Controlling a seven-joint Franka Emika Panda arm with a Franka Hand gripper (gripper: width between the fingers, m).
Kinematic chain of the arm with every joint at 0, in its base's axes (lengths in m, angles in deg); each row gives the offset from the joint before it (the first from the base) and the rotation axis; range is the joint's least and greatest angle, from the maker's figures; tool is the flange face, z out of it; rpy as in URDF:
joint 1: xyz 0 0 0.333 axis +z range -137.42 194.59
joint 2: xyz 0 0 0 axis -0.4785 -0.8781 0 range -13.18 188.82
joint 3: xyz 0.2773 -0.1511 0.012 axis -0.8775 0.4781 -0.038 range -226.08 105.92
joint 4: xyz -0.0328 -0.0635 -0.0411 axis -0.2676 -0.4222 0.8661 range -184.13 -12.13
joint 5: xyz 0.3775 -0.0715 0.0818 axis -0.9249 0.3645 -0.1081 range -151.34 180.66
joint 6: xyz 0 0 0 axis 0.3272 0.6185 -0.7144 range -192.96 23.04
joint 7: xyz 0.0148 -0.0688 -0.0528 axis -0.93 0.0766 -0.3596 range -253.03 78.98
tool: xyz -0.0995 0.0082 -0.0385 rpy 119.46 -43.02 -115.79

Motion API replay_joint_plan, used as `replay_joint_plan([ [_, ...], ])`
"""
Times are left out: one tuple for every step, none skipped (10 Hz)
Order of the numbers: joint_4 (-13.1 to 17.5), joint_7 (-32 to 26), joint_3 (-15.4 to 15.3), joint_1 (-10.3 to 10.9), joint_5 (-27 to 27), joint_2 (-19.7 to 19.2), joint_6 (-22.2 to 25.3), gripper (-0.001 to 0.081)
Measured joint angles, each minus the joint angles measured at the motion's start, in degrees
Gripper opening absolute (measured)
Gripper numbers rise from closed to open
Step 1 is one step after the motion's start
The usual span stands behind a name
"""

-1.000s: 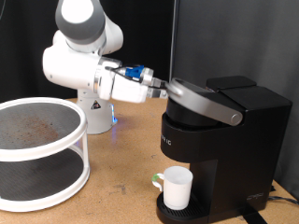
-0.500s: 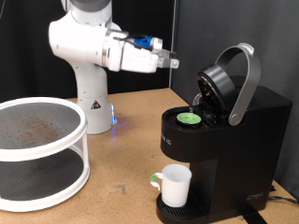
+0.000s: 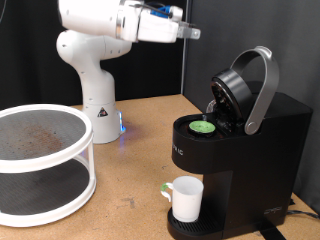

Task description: Make a cup of coffee with the keurig machine

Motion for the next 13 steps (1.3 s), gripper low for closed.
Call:
replay_joint_plan([
  [0.2,2.9,-1.1,0.0,0.8,1.7,-0.8,0.0803],
  [0.4,6.1,-2.0,-0.2,2.3,3.3,-1.1,0.0803],
  [0.4,8.7,-2.4,-0.4,3.9,4.6,-1.2,0.0803],
  [-0.3,10.2,-2.5,-0.9,4.9,6.0,-1.2,0.0803],
  [-0.3,10.1,-2.5,-0.9,4.8,5.9,-1.1,0.0803],
  [-0.3,9.6,-2.5,-0.8,4.2,5.8,-1.1,0.0803],
  [-0.2,8.7,-2.5,-0.4,2.7,5.6,-1.2,0.0803],
  [0.2,7.7,-2.7,0.1,1.0,5.2,-1.3,0.0803],
  [1.2,6.7,-3.5,0.8,-0.9,4.4,-2.3,0.0803],
  [2.5,6.1,-4.8,1.5,-2.4,3.2,-3.8,0.0803],
  [4.0,5.7,-6.2,2.0,-3.8,2.0,-5.3,0.0803],
  [5.6,5.7,-7.7,2.4,-5.1,0.6,-7.3,0.0803],
  [7.1,6.0,-9.1,2.6,-5.6,-0.9,-8.9,0.0803],
])
